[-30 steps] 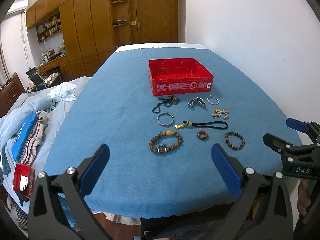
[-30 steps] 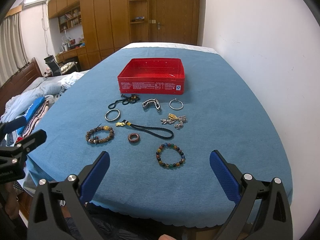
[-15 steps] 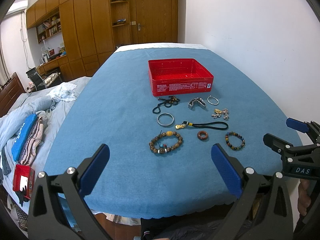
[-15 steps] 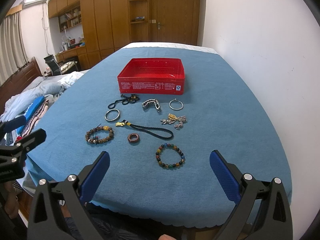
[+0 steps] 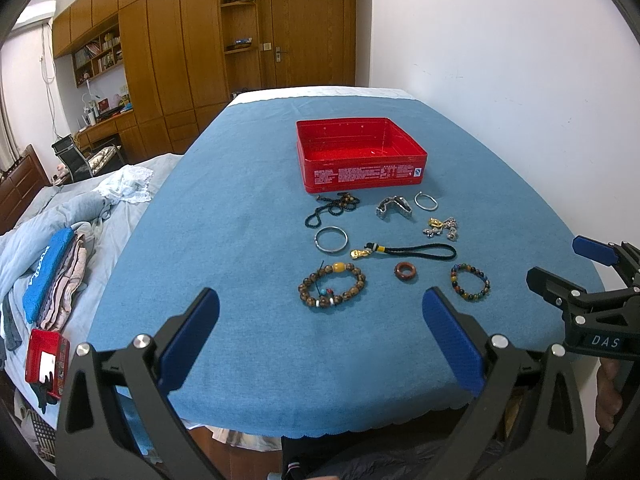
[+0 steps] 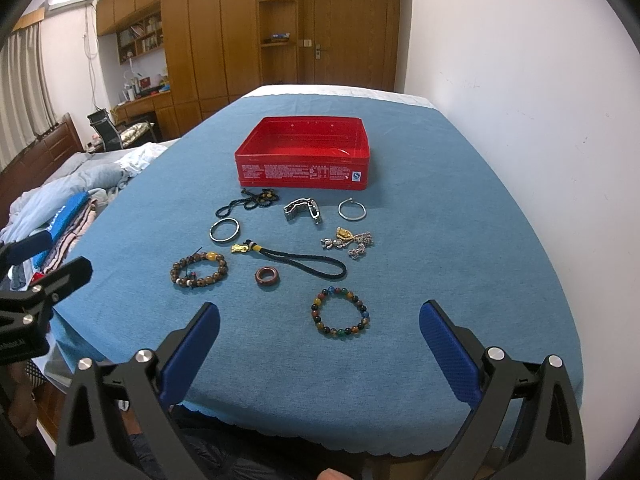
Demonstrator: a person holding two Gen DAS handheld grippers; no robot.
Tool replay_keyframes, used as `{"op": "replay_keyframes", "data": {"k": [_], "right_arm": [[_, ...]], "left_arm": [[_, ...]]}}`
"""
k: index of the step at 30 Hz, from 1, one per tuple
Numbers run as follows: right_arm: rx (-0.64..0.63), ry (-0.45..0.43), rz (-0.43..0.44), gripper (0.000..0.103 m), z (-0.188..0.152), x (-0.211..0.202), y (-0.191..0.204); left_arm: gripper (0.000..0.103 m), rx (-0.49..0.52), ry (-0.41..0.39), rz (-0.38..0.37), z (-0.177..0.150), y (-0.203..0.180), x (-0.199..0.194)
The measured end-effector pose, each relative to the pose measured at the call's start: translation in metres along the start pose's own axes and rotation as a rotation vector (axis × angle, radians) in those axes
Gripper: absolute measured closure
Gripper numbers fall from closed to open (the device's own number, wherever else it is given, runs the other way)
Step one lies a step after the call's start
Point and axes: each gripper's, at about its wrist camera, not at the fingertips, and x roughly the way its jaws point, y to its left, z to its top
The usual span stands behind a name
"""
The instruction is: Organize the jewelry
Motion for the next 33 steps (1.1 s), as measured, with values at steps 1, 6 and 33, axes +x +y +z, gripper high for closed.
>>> {"op": "replay_keyframes", "data": {"k": [1, 6, 33], "right_arm": [[0.000, 0.000, 0.000, 0.004, 0.000, -0.001, 0.000], [-0.001, -0.002, -0.001, 0.004, 0.001, 0.000, -0.002], [-0.031, 0.057, 0.039, 0.004, -0.002, 0.027, -0.005]], "left_arm": [[0.003, 0.000, 0.000, 0.000, 0.000, 0.000, 0.000], [0.003, 0.000, -0.002, 0.000, 0.000, 0.000, 0.000], [0.003, 0.021, 0.041, -0.054, -0.001, -0.001, 0.026]]}}
